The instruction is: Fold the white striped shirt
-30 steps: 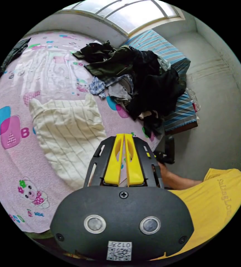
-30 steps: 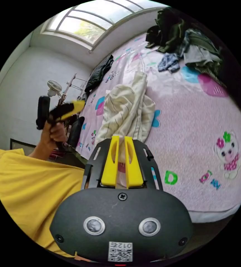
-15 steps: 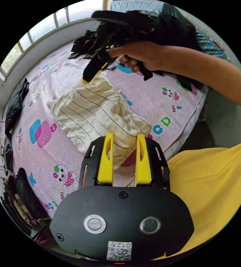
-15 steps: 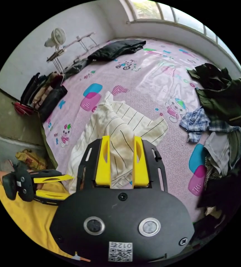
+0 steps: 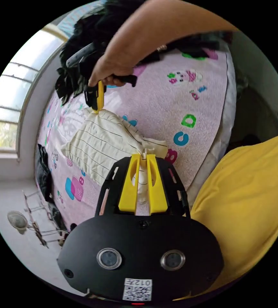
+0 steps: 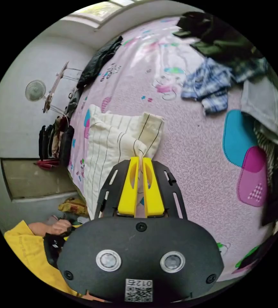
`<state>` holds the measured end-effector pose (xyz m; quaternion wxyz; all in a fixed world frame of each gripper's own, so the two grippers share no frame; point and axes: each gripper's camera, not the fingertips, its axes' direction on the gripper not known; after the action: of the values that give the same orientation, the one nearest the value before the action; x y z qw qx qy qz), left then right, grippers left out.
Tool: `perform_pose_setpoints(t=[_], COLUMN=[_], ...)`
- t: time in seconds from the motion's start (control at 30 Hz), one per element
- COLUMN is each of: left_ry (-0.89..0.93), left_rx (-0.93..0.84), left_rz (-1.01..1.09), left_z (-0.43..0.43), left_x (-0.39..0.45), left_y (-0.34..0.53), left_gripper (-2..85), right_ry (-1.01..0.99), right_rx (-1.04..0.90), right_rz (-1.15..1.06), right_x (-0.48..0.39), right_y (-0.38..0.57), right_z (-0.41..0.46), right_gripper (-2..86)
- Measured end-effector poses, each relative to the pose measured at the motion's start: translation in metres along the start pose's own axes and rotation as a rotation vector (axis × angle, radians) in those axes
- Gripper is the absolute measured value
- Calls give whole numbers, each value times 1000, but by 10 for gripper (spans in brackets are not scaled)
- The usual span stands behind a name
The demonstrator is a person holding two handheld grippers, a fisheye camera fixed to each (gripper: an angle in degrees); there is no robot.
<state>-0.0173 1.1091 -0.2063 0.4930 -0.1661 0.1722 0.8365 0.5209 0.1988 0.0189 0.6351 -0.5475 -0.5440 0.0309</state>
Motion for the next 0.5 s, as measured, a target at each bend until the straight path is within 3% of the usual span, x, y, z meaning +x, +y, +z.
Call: perform_pose_setpoints(t=[0.13, 0.23, 0.4, 0.5], left_ry=[-108, -80, 243, 320], left_rx=[-32, -4, 168, 270], left_rz=[79, 29, -197, -347], left_z=[15, 14, -8, -7], left_x=[26, 22, -25, -54], left_y=[-26, -31, -21, -16], left_gripper=[25, 22, 8, 5], right_ry=[-116, -118, -135, -144], right_rx=[55, 57, 42, 39], right_rz=[97, 61, 81, 86], right_x=[30, 35, 45, 50], right_y=[-2, -6, -20, -27], right_z=[0, -8, -15, -18], right_gripper=[24, 24, 24, 25])
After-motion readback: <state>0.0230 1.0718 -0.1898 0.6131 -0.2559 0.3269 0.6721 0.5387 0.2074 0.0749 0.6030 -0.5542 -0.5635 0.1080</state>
